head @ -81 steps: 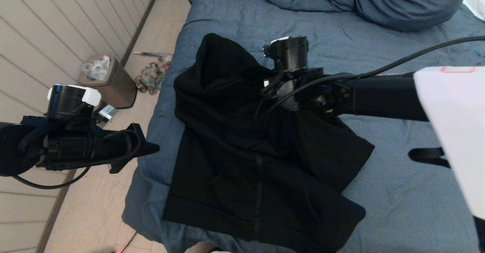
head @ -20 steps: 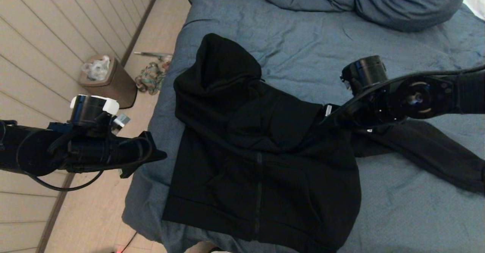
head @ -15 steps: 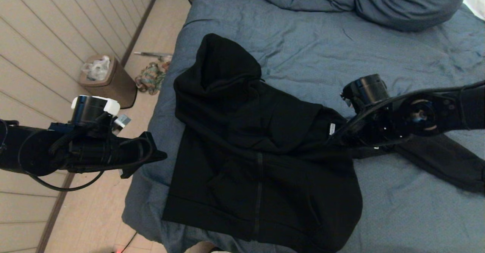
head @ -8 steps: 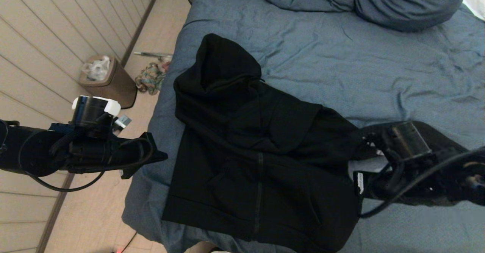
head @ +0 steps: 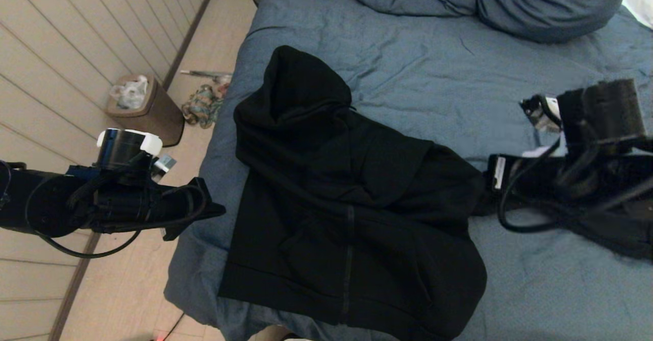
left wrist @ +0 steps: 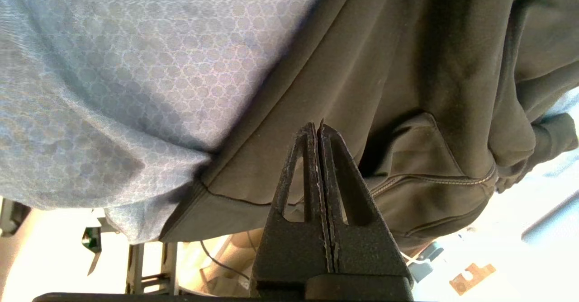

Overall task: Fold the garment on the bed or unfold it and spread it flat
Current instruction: Unfold the black sweatshirt

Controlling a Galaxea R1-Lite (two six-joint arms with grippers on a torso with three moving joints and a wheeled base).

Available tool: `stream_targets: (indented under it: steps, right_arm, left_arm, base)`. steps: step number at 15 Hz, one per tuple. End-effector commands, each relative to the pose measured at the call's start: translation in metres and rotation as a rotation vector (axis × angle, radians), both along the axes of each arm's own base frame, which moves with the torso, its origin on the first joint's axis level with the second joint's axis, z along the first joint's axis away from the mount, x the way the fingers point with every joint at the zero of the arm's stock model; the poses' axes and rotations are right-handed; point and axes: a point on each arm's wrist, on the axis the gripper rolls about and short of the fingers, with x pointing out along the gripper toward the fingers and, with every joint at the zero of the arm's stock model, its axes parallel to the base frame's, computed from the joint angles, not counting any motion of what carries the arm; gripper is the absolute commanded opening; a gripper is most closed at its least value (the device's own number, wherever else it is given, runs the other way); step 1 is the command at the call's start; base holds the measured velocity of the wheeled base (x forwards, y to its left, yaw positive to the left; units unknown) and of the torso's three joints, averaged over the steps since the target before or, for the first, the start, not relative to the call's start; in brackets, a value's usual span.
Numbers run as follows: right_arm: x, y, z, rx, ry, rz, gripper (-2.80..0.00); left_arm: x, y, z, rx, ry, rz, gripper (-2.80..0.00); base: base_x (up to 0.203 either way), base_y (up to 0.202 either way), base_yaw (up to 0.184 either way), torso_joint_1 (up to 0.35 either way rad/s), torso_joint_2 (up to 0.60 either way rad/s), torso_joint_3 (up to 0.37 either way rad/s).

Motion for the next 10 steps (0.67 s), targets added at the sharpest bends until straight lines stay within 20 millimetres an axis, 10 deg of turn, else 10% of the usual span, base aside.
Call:
stream_targets:
  steps: [1,2,3,10]
  right_arm:
    - [0.044,0.013,-0.01,-0.018,0.028,-0.006,-2.8]
    - [0.067,0.021,-0.024,-0.055,0.059,-0.019,-2.66]
    - [0.085,0.027,-0.039,-0.1,0.082,-0.042,0.0]
    - [0.156,0.046,-0.055,-0.168,-0.136,-0.109,0.0]
  left_arm:
    - [0.0,0.0,-0.001,-0.002,0.003,0.0,-2.8]
    - [0.0,0.0,-0.001,-0.001,0.003,-0.001,-2.8]
    - [0.0,0.0,-0.001,0.0,0.003,-0.002,-2.8]
    - [0.009,-0.002,-0.013,0.01,0.036,-0.004,-2.8]
  base:
    - [0.0,0.0,0.0,0.0,0.0,0.0]
    - [0.0,0.0,0.0,0.0,0.0,0.0]
    - [0.0,0.0,0.0,0.0,0.0,0.0]
    - [0.0,0.0,0.0,0.0,0.0,0.0]
